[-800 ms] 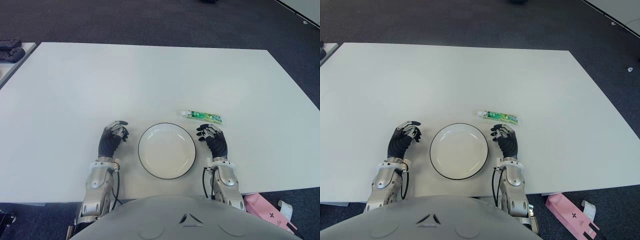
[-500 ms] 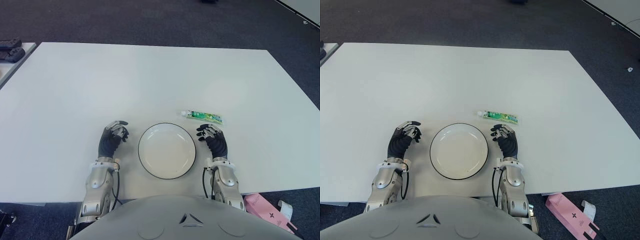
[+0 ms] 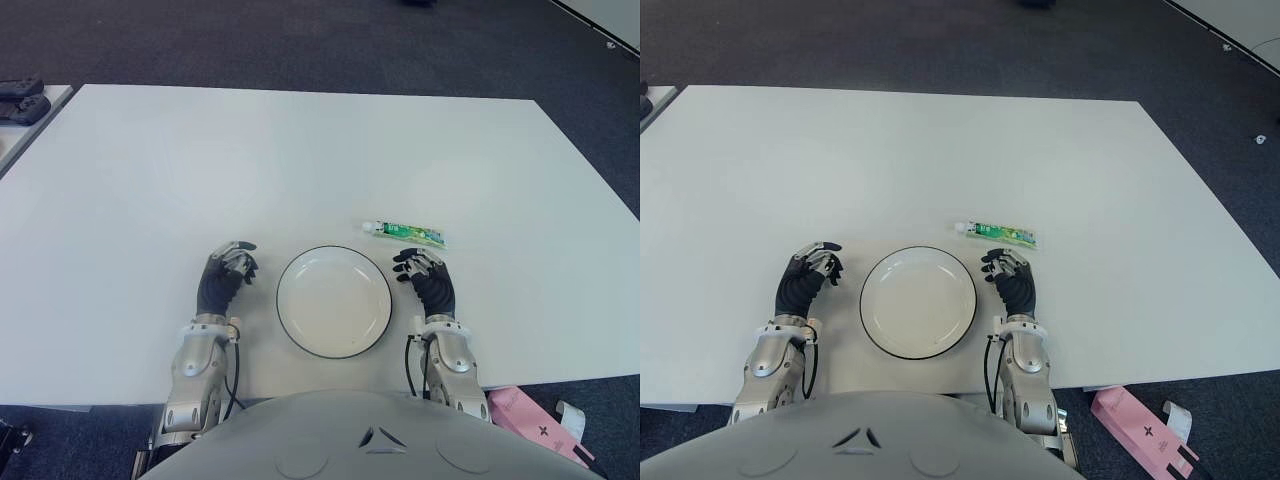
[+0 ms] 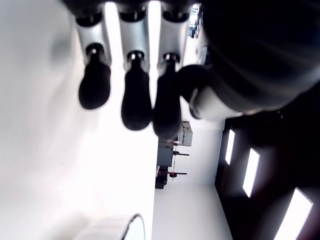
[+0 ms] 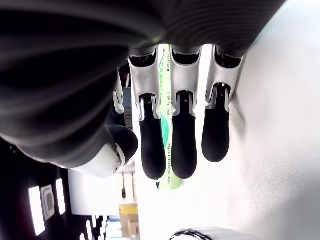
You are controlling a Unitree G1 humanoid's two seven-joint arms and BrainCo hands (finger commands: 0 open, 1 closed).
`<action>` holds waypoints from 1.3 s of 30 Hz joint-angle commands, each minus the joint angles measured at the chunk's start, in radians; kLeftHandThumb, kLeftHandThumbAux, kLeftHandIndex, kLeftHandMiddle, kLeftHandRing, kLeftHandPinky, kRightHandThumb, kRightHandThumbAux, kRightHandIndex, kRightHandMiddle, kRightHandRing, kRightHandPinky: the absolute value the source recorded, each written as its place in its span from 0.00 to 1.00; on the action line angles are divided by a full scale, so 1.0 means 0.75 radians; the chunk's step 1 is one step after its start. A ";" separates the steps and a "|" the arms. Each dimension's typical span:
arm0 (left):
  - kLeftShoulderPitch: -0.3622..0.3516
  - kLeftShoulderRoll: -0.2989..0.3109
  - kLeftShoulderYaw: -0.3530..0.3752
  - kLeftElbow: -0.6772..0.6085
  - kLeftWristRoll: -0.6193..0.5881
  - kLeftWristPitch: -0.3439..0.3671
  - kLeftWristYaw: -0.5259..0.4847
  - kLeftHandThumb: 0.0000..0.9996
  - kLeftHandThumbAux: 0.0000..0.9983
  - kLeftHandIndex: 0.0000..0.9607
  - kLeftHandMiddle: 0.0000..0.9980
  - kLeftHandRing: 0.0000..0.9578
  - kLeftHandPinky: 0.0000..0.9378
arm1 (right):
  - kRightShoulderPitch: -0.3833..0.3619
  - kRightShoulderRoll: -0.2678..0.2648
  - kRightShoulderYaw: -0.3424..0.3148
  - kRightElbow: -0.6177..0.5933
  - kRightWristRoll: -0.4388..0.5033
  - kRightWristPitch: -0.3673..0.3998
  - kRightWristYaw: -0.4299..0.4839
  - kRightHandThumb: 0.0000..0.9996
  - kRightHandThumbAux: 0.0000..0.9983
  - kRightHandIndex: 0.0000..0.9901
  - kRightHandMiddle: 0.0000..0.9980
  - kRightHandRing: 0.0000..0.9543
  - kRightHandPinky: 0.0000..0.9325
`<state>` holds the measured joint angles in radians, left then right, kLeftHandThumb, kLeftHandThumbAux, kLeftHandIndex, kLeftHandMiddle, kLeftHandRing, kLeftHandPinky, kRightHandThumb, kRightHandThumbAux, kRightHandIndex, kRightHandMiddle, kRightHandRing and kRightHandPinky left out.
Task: Put the toothpaste on the table into the plate.
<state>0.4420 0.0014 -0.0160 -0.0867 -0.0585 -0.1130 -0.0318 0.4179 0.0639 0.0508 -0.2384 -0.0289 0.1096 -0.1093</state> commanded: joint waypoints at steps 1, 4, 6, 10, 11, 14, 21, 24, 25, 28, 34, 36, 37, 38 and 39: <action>0.011 -0.007 -0.006 0.038 0.012 0.050 0.007 0.70 0.72 0.45 0.70 0.72 0.72 | 0.006 0.002 -0.016 -0.010 -0.011 -0.031 -0.015 0.71 0.73 0.43 0.49 0.52 0.53; 0.010 -0.008 -0.006 0.039 0.014 0.054 0.009 0.70 0.72 0.45 0.70 0.72 0.72 | -0.005 -0.014 -0.022 -0.056 -0.052 -0.064 -0.035 0.71 0.73 0.43 0.48 0.52 0.53; 0.008 -0.009 -0.005 0.041 0.014 0.056 0.011 0.70 0.72 0.45 0.70 0.72 0.72 | -0.021 -0.032 -0.024 -0.069 -0.096 -0.116 -0.052 0.71 0.73 0.43 0.48 0.51 0.53; 0.006 -0.015 -0.004 0.042 0.016 0.063 0.016 0.70 0.72 0.45 0.69 0.71 0.72 | -0.054 -0.066 -0.032 -0.052 -0.159 -0.214 -0.069 0.71 0.73 0.43 0.48 0.51 0.53; 0.006 -0.017 -0.004 0.042 0.016 0.065 0.018 0.70 0.72 0.45 0.69 0.71 0.72 | -0.074 -0.089 -0.039 -0.040 -0.187 -0.246 -0.074 0.71 0.73 0.43 0.48 0.51 0.53; 0.005 -0.020 -0.004 0.041 0.021 0.068 0.021 0.70 0.72 0.45 0.69 0.71 0.71 | -0.143 -0.166 -0.065 -0.009 -0.261 -0.314 -0.077 0.71 0.73 0.43 0.48 0.51 0.54; 0.004 -0.028 -0.003 0.045 0.029 0.058 0.019 0.70 0.72 0.45 0.69 0.71 0.72 | -0.238 -0.325 -0.106 -0.001 -0.306 -0.385 0.008 0.71 0.73 0.42 0.45 0.50 0.52; 0.005 -0.033 -0.003 0.045 0.029 0.058 0.018 0.70 0.72 0.45 0.69 0.71 0.72 | -0.259 -0.390 -0.113 0.007 -0.331 -0.398 0.044 0.70 0.73 0.42 0.43 0.48 0.50; 0.005 -0.034 -0.003 0.044 0.029 0.059 0.017 0.70 0.72 0.45 0.69 0.71 0.72 | -0.266 -0.411 -0.113 0.013 -0.342 -0.403 0.053 0.70 0.73 0.42 0.41 0.44 0.45; 0.004 -0.036 -0.003 0.047 0.028 0.059 0.015 0.70 0.72 0.45 0.69 0.71 0.72 | -0.283 -0.474 -0.107 0.033 -0.422 -0.411 0.064 0.69 0.73 0.41 0.33 0.35 0.34; 0.004 -0.040 -0.001 0.056 0.029 0.045 0.014 0.70 0.72 0.45 0.69 0.71 0.72 | -0.326 -0.569 -0.095 0.061 -0.515 -0.389 0.114 0.51 0.58 0.22 0.18 0.19 0.16; 0.004 -0.041 -0.001 0.059 0.029 0.039 0.014 0.70 0.72 0.45 0.69 0.71 0.72 | -0.351 -0.592 -0.090 0.076 -0.530 -0.383 0.133 0.49 0.55 0.18 0.15 0.16 0.13; 0.004 -0.042 -0.001 0.061 0.030 0.037 0.014 0.70 0.72 0.45 0.69 0.71 0.72 | -0.364 -0.603 -0.088 0.085 -0.536 -0.380 0.142 0.48 0.52 0.15 0.13 0.13 0.11; 0.004 -0.043 -0.001 0.063 0.030 0.035 0.015 0.70 0.72 0.45 0.69 0.71 0.72 | -0.397 -0.616 -0.080 0.104 -0.544 -0.373 0.156 0.47 0.51 0.14 0.12 0.13 0.11; 0.003 -0.044 -0.001 0.065 0.031 0.033 0.016 0.70 0.72 0.45 0.69 0.71 0.72 | -0.419 -0.625 -0.075 0.118 -0.550 -0.369 0.164 0.47 0.49 0.13 0.11 0.11 0.09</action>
<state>0.4318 -0.0255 -0.0152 -0.0738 -0.0403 -0.1141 -0.0311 0.1611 -0.3827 -0.0214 -0.1850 -0.4163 -0.1875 -0.0141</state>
